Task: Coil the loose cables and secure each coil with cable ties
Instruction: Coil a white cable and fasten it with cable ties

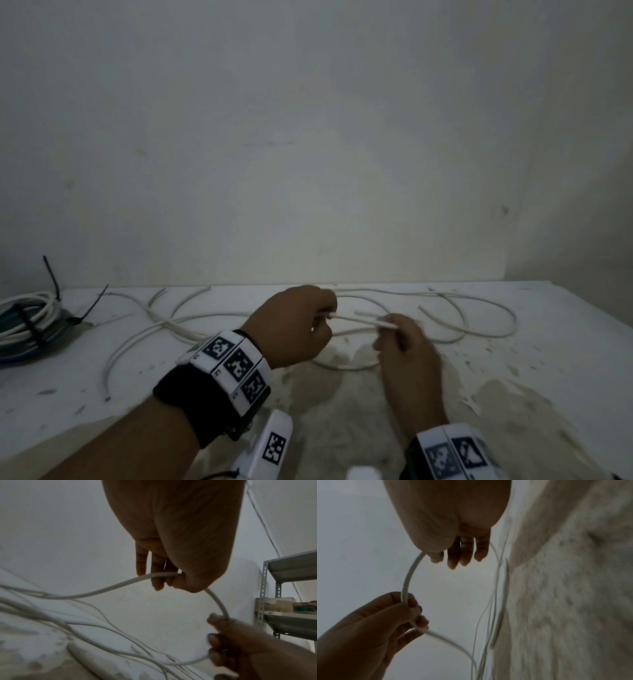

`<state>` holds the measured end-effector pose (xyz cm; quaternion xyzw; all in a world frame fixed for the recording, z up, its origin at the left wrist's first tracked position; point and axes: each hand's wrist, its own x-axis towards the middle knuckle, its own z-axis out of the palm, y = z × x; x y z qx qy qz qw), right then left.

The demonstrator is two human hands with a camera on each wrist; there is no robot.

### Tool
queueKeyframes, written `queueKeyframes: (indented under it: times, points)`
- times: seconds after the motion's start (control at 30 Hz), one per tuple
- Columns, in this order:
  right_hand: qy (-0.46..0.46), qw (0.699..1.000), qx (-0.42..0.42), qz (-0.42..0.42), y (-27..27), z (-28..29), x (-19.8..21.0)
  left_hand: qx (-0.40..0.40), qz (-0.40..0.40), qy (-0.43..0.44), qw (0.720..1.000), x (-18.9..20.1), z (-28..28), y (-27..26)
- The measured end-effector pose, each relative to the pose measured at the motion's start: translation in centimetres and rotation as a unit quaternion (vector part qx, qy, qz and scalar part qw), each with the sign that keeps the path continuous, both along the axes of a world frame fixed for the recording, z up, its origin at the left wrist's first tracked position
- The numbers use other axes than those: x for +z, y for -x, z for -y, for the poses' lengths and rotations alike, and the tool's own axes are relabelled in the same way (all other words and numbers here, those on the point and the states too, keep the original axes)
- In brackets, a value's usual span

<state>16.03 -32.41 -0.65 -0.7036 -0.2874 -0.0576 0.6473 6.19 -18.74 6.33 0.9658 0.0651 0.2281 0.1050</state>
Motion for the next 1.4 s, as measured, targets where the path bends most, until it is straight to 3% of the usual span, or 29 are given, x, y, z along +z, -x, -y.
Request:
queueKeyframes:
  times: [0.1, 0.27, 0.37, 0.47, 0.63, 0.73, 0.83, 0.9, 1.0, 1.1, 1.3, 1.4]
  points:
    - [-0.045, 0.995, -0.045, 0.077, 0.7, 1.0, 1.4, 0.071, 0.016, -0.027, 0.997, 0.2, -1.0, 1.0]
    - [-0.099, 0.984, -0.114, 0.092, 0.6, 1.9, 2.7, 0.151, 0.007, -0.023, 0.988, -0.3, -4.1, 2.6]
    - [-0.128, 0.980, -0.134, 0.072, 0.4, 2.8, 3.7, 0.135, 0.024, 0.015, 0.991, 0.0, -5.0, 4.1]
    - [-0.071, 0.985, -0.131, 0.088, 0.7, 3.4, 4.4, 0.119, 0.119, 0.067, 0.983, 2.3, -4.5, 4.9]
    - [0.113, 0.980, -0.094, 0.132, 2.2, 2.7, 5.9, 0.062, 0.260, 0.270, 0.925, 8.6, -2.5, 5.6]
    - [0.137, 0.970, -0.072, 0.187, 3.4, 2.3, 7.1, 0.040, 0.313, 0.307, 0.898, 11.2, -1.2, 6.3]
    - [0.167, 0.941, -0.100, 0.277, 4.7, 1.6, 8.0, -0.013, 0.341, 0.396, 0.852, 12.6, -0.4, 7.0]
    - [0.115, 0.934, -0.086, 0.326, 5.5, 0.6, 8.4, -0.049, 0.355, 0.453, 0.816, 13.4, 0.4, 7.4]
    - [0.049, 0.975, 0.120, 0.181, 7.5, -1.0, 9.2, -0.101, 0.378, 0.516, 0.762, 14.4, 1.6, 7.9]
    - [0.082, 0.957, 0.244, 0.133, 9.2, -2.3, 9.4, -0.111, 0.383, 0.528, 0.750, 14.5, 2.2, 8.4]
    - [0.067, 0.952, 0.284, 0.091, 10.3, -3.3, 10.2, -0.118, 0.385, 0.555, 0.728, 13.4, 1.6, 10.2]
    - [0.019, 0.962, 0.263, 0.066, 10.0, -3.2, 11.1, -0.064, 0.349, 0.571, 0.740, 11.3, 1.4, 11.0]
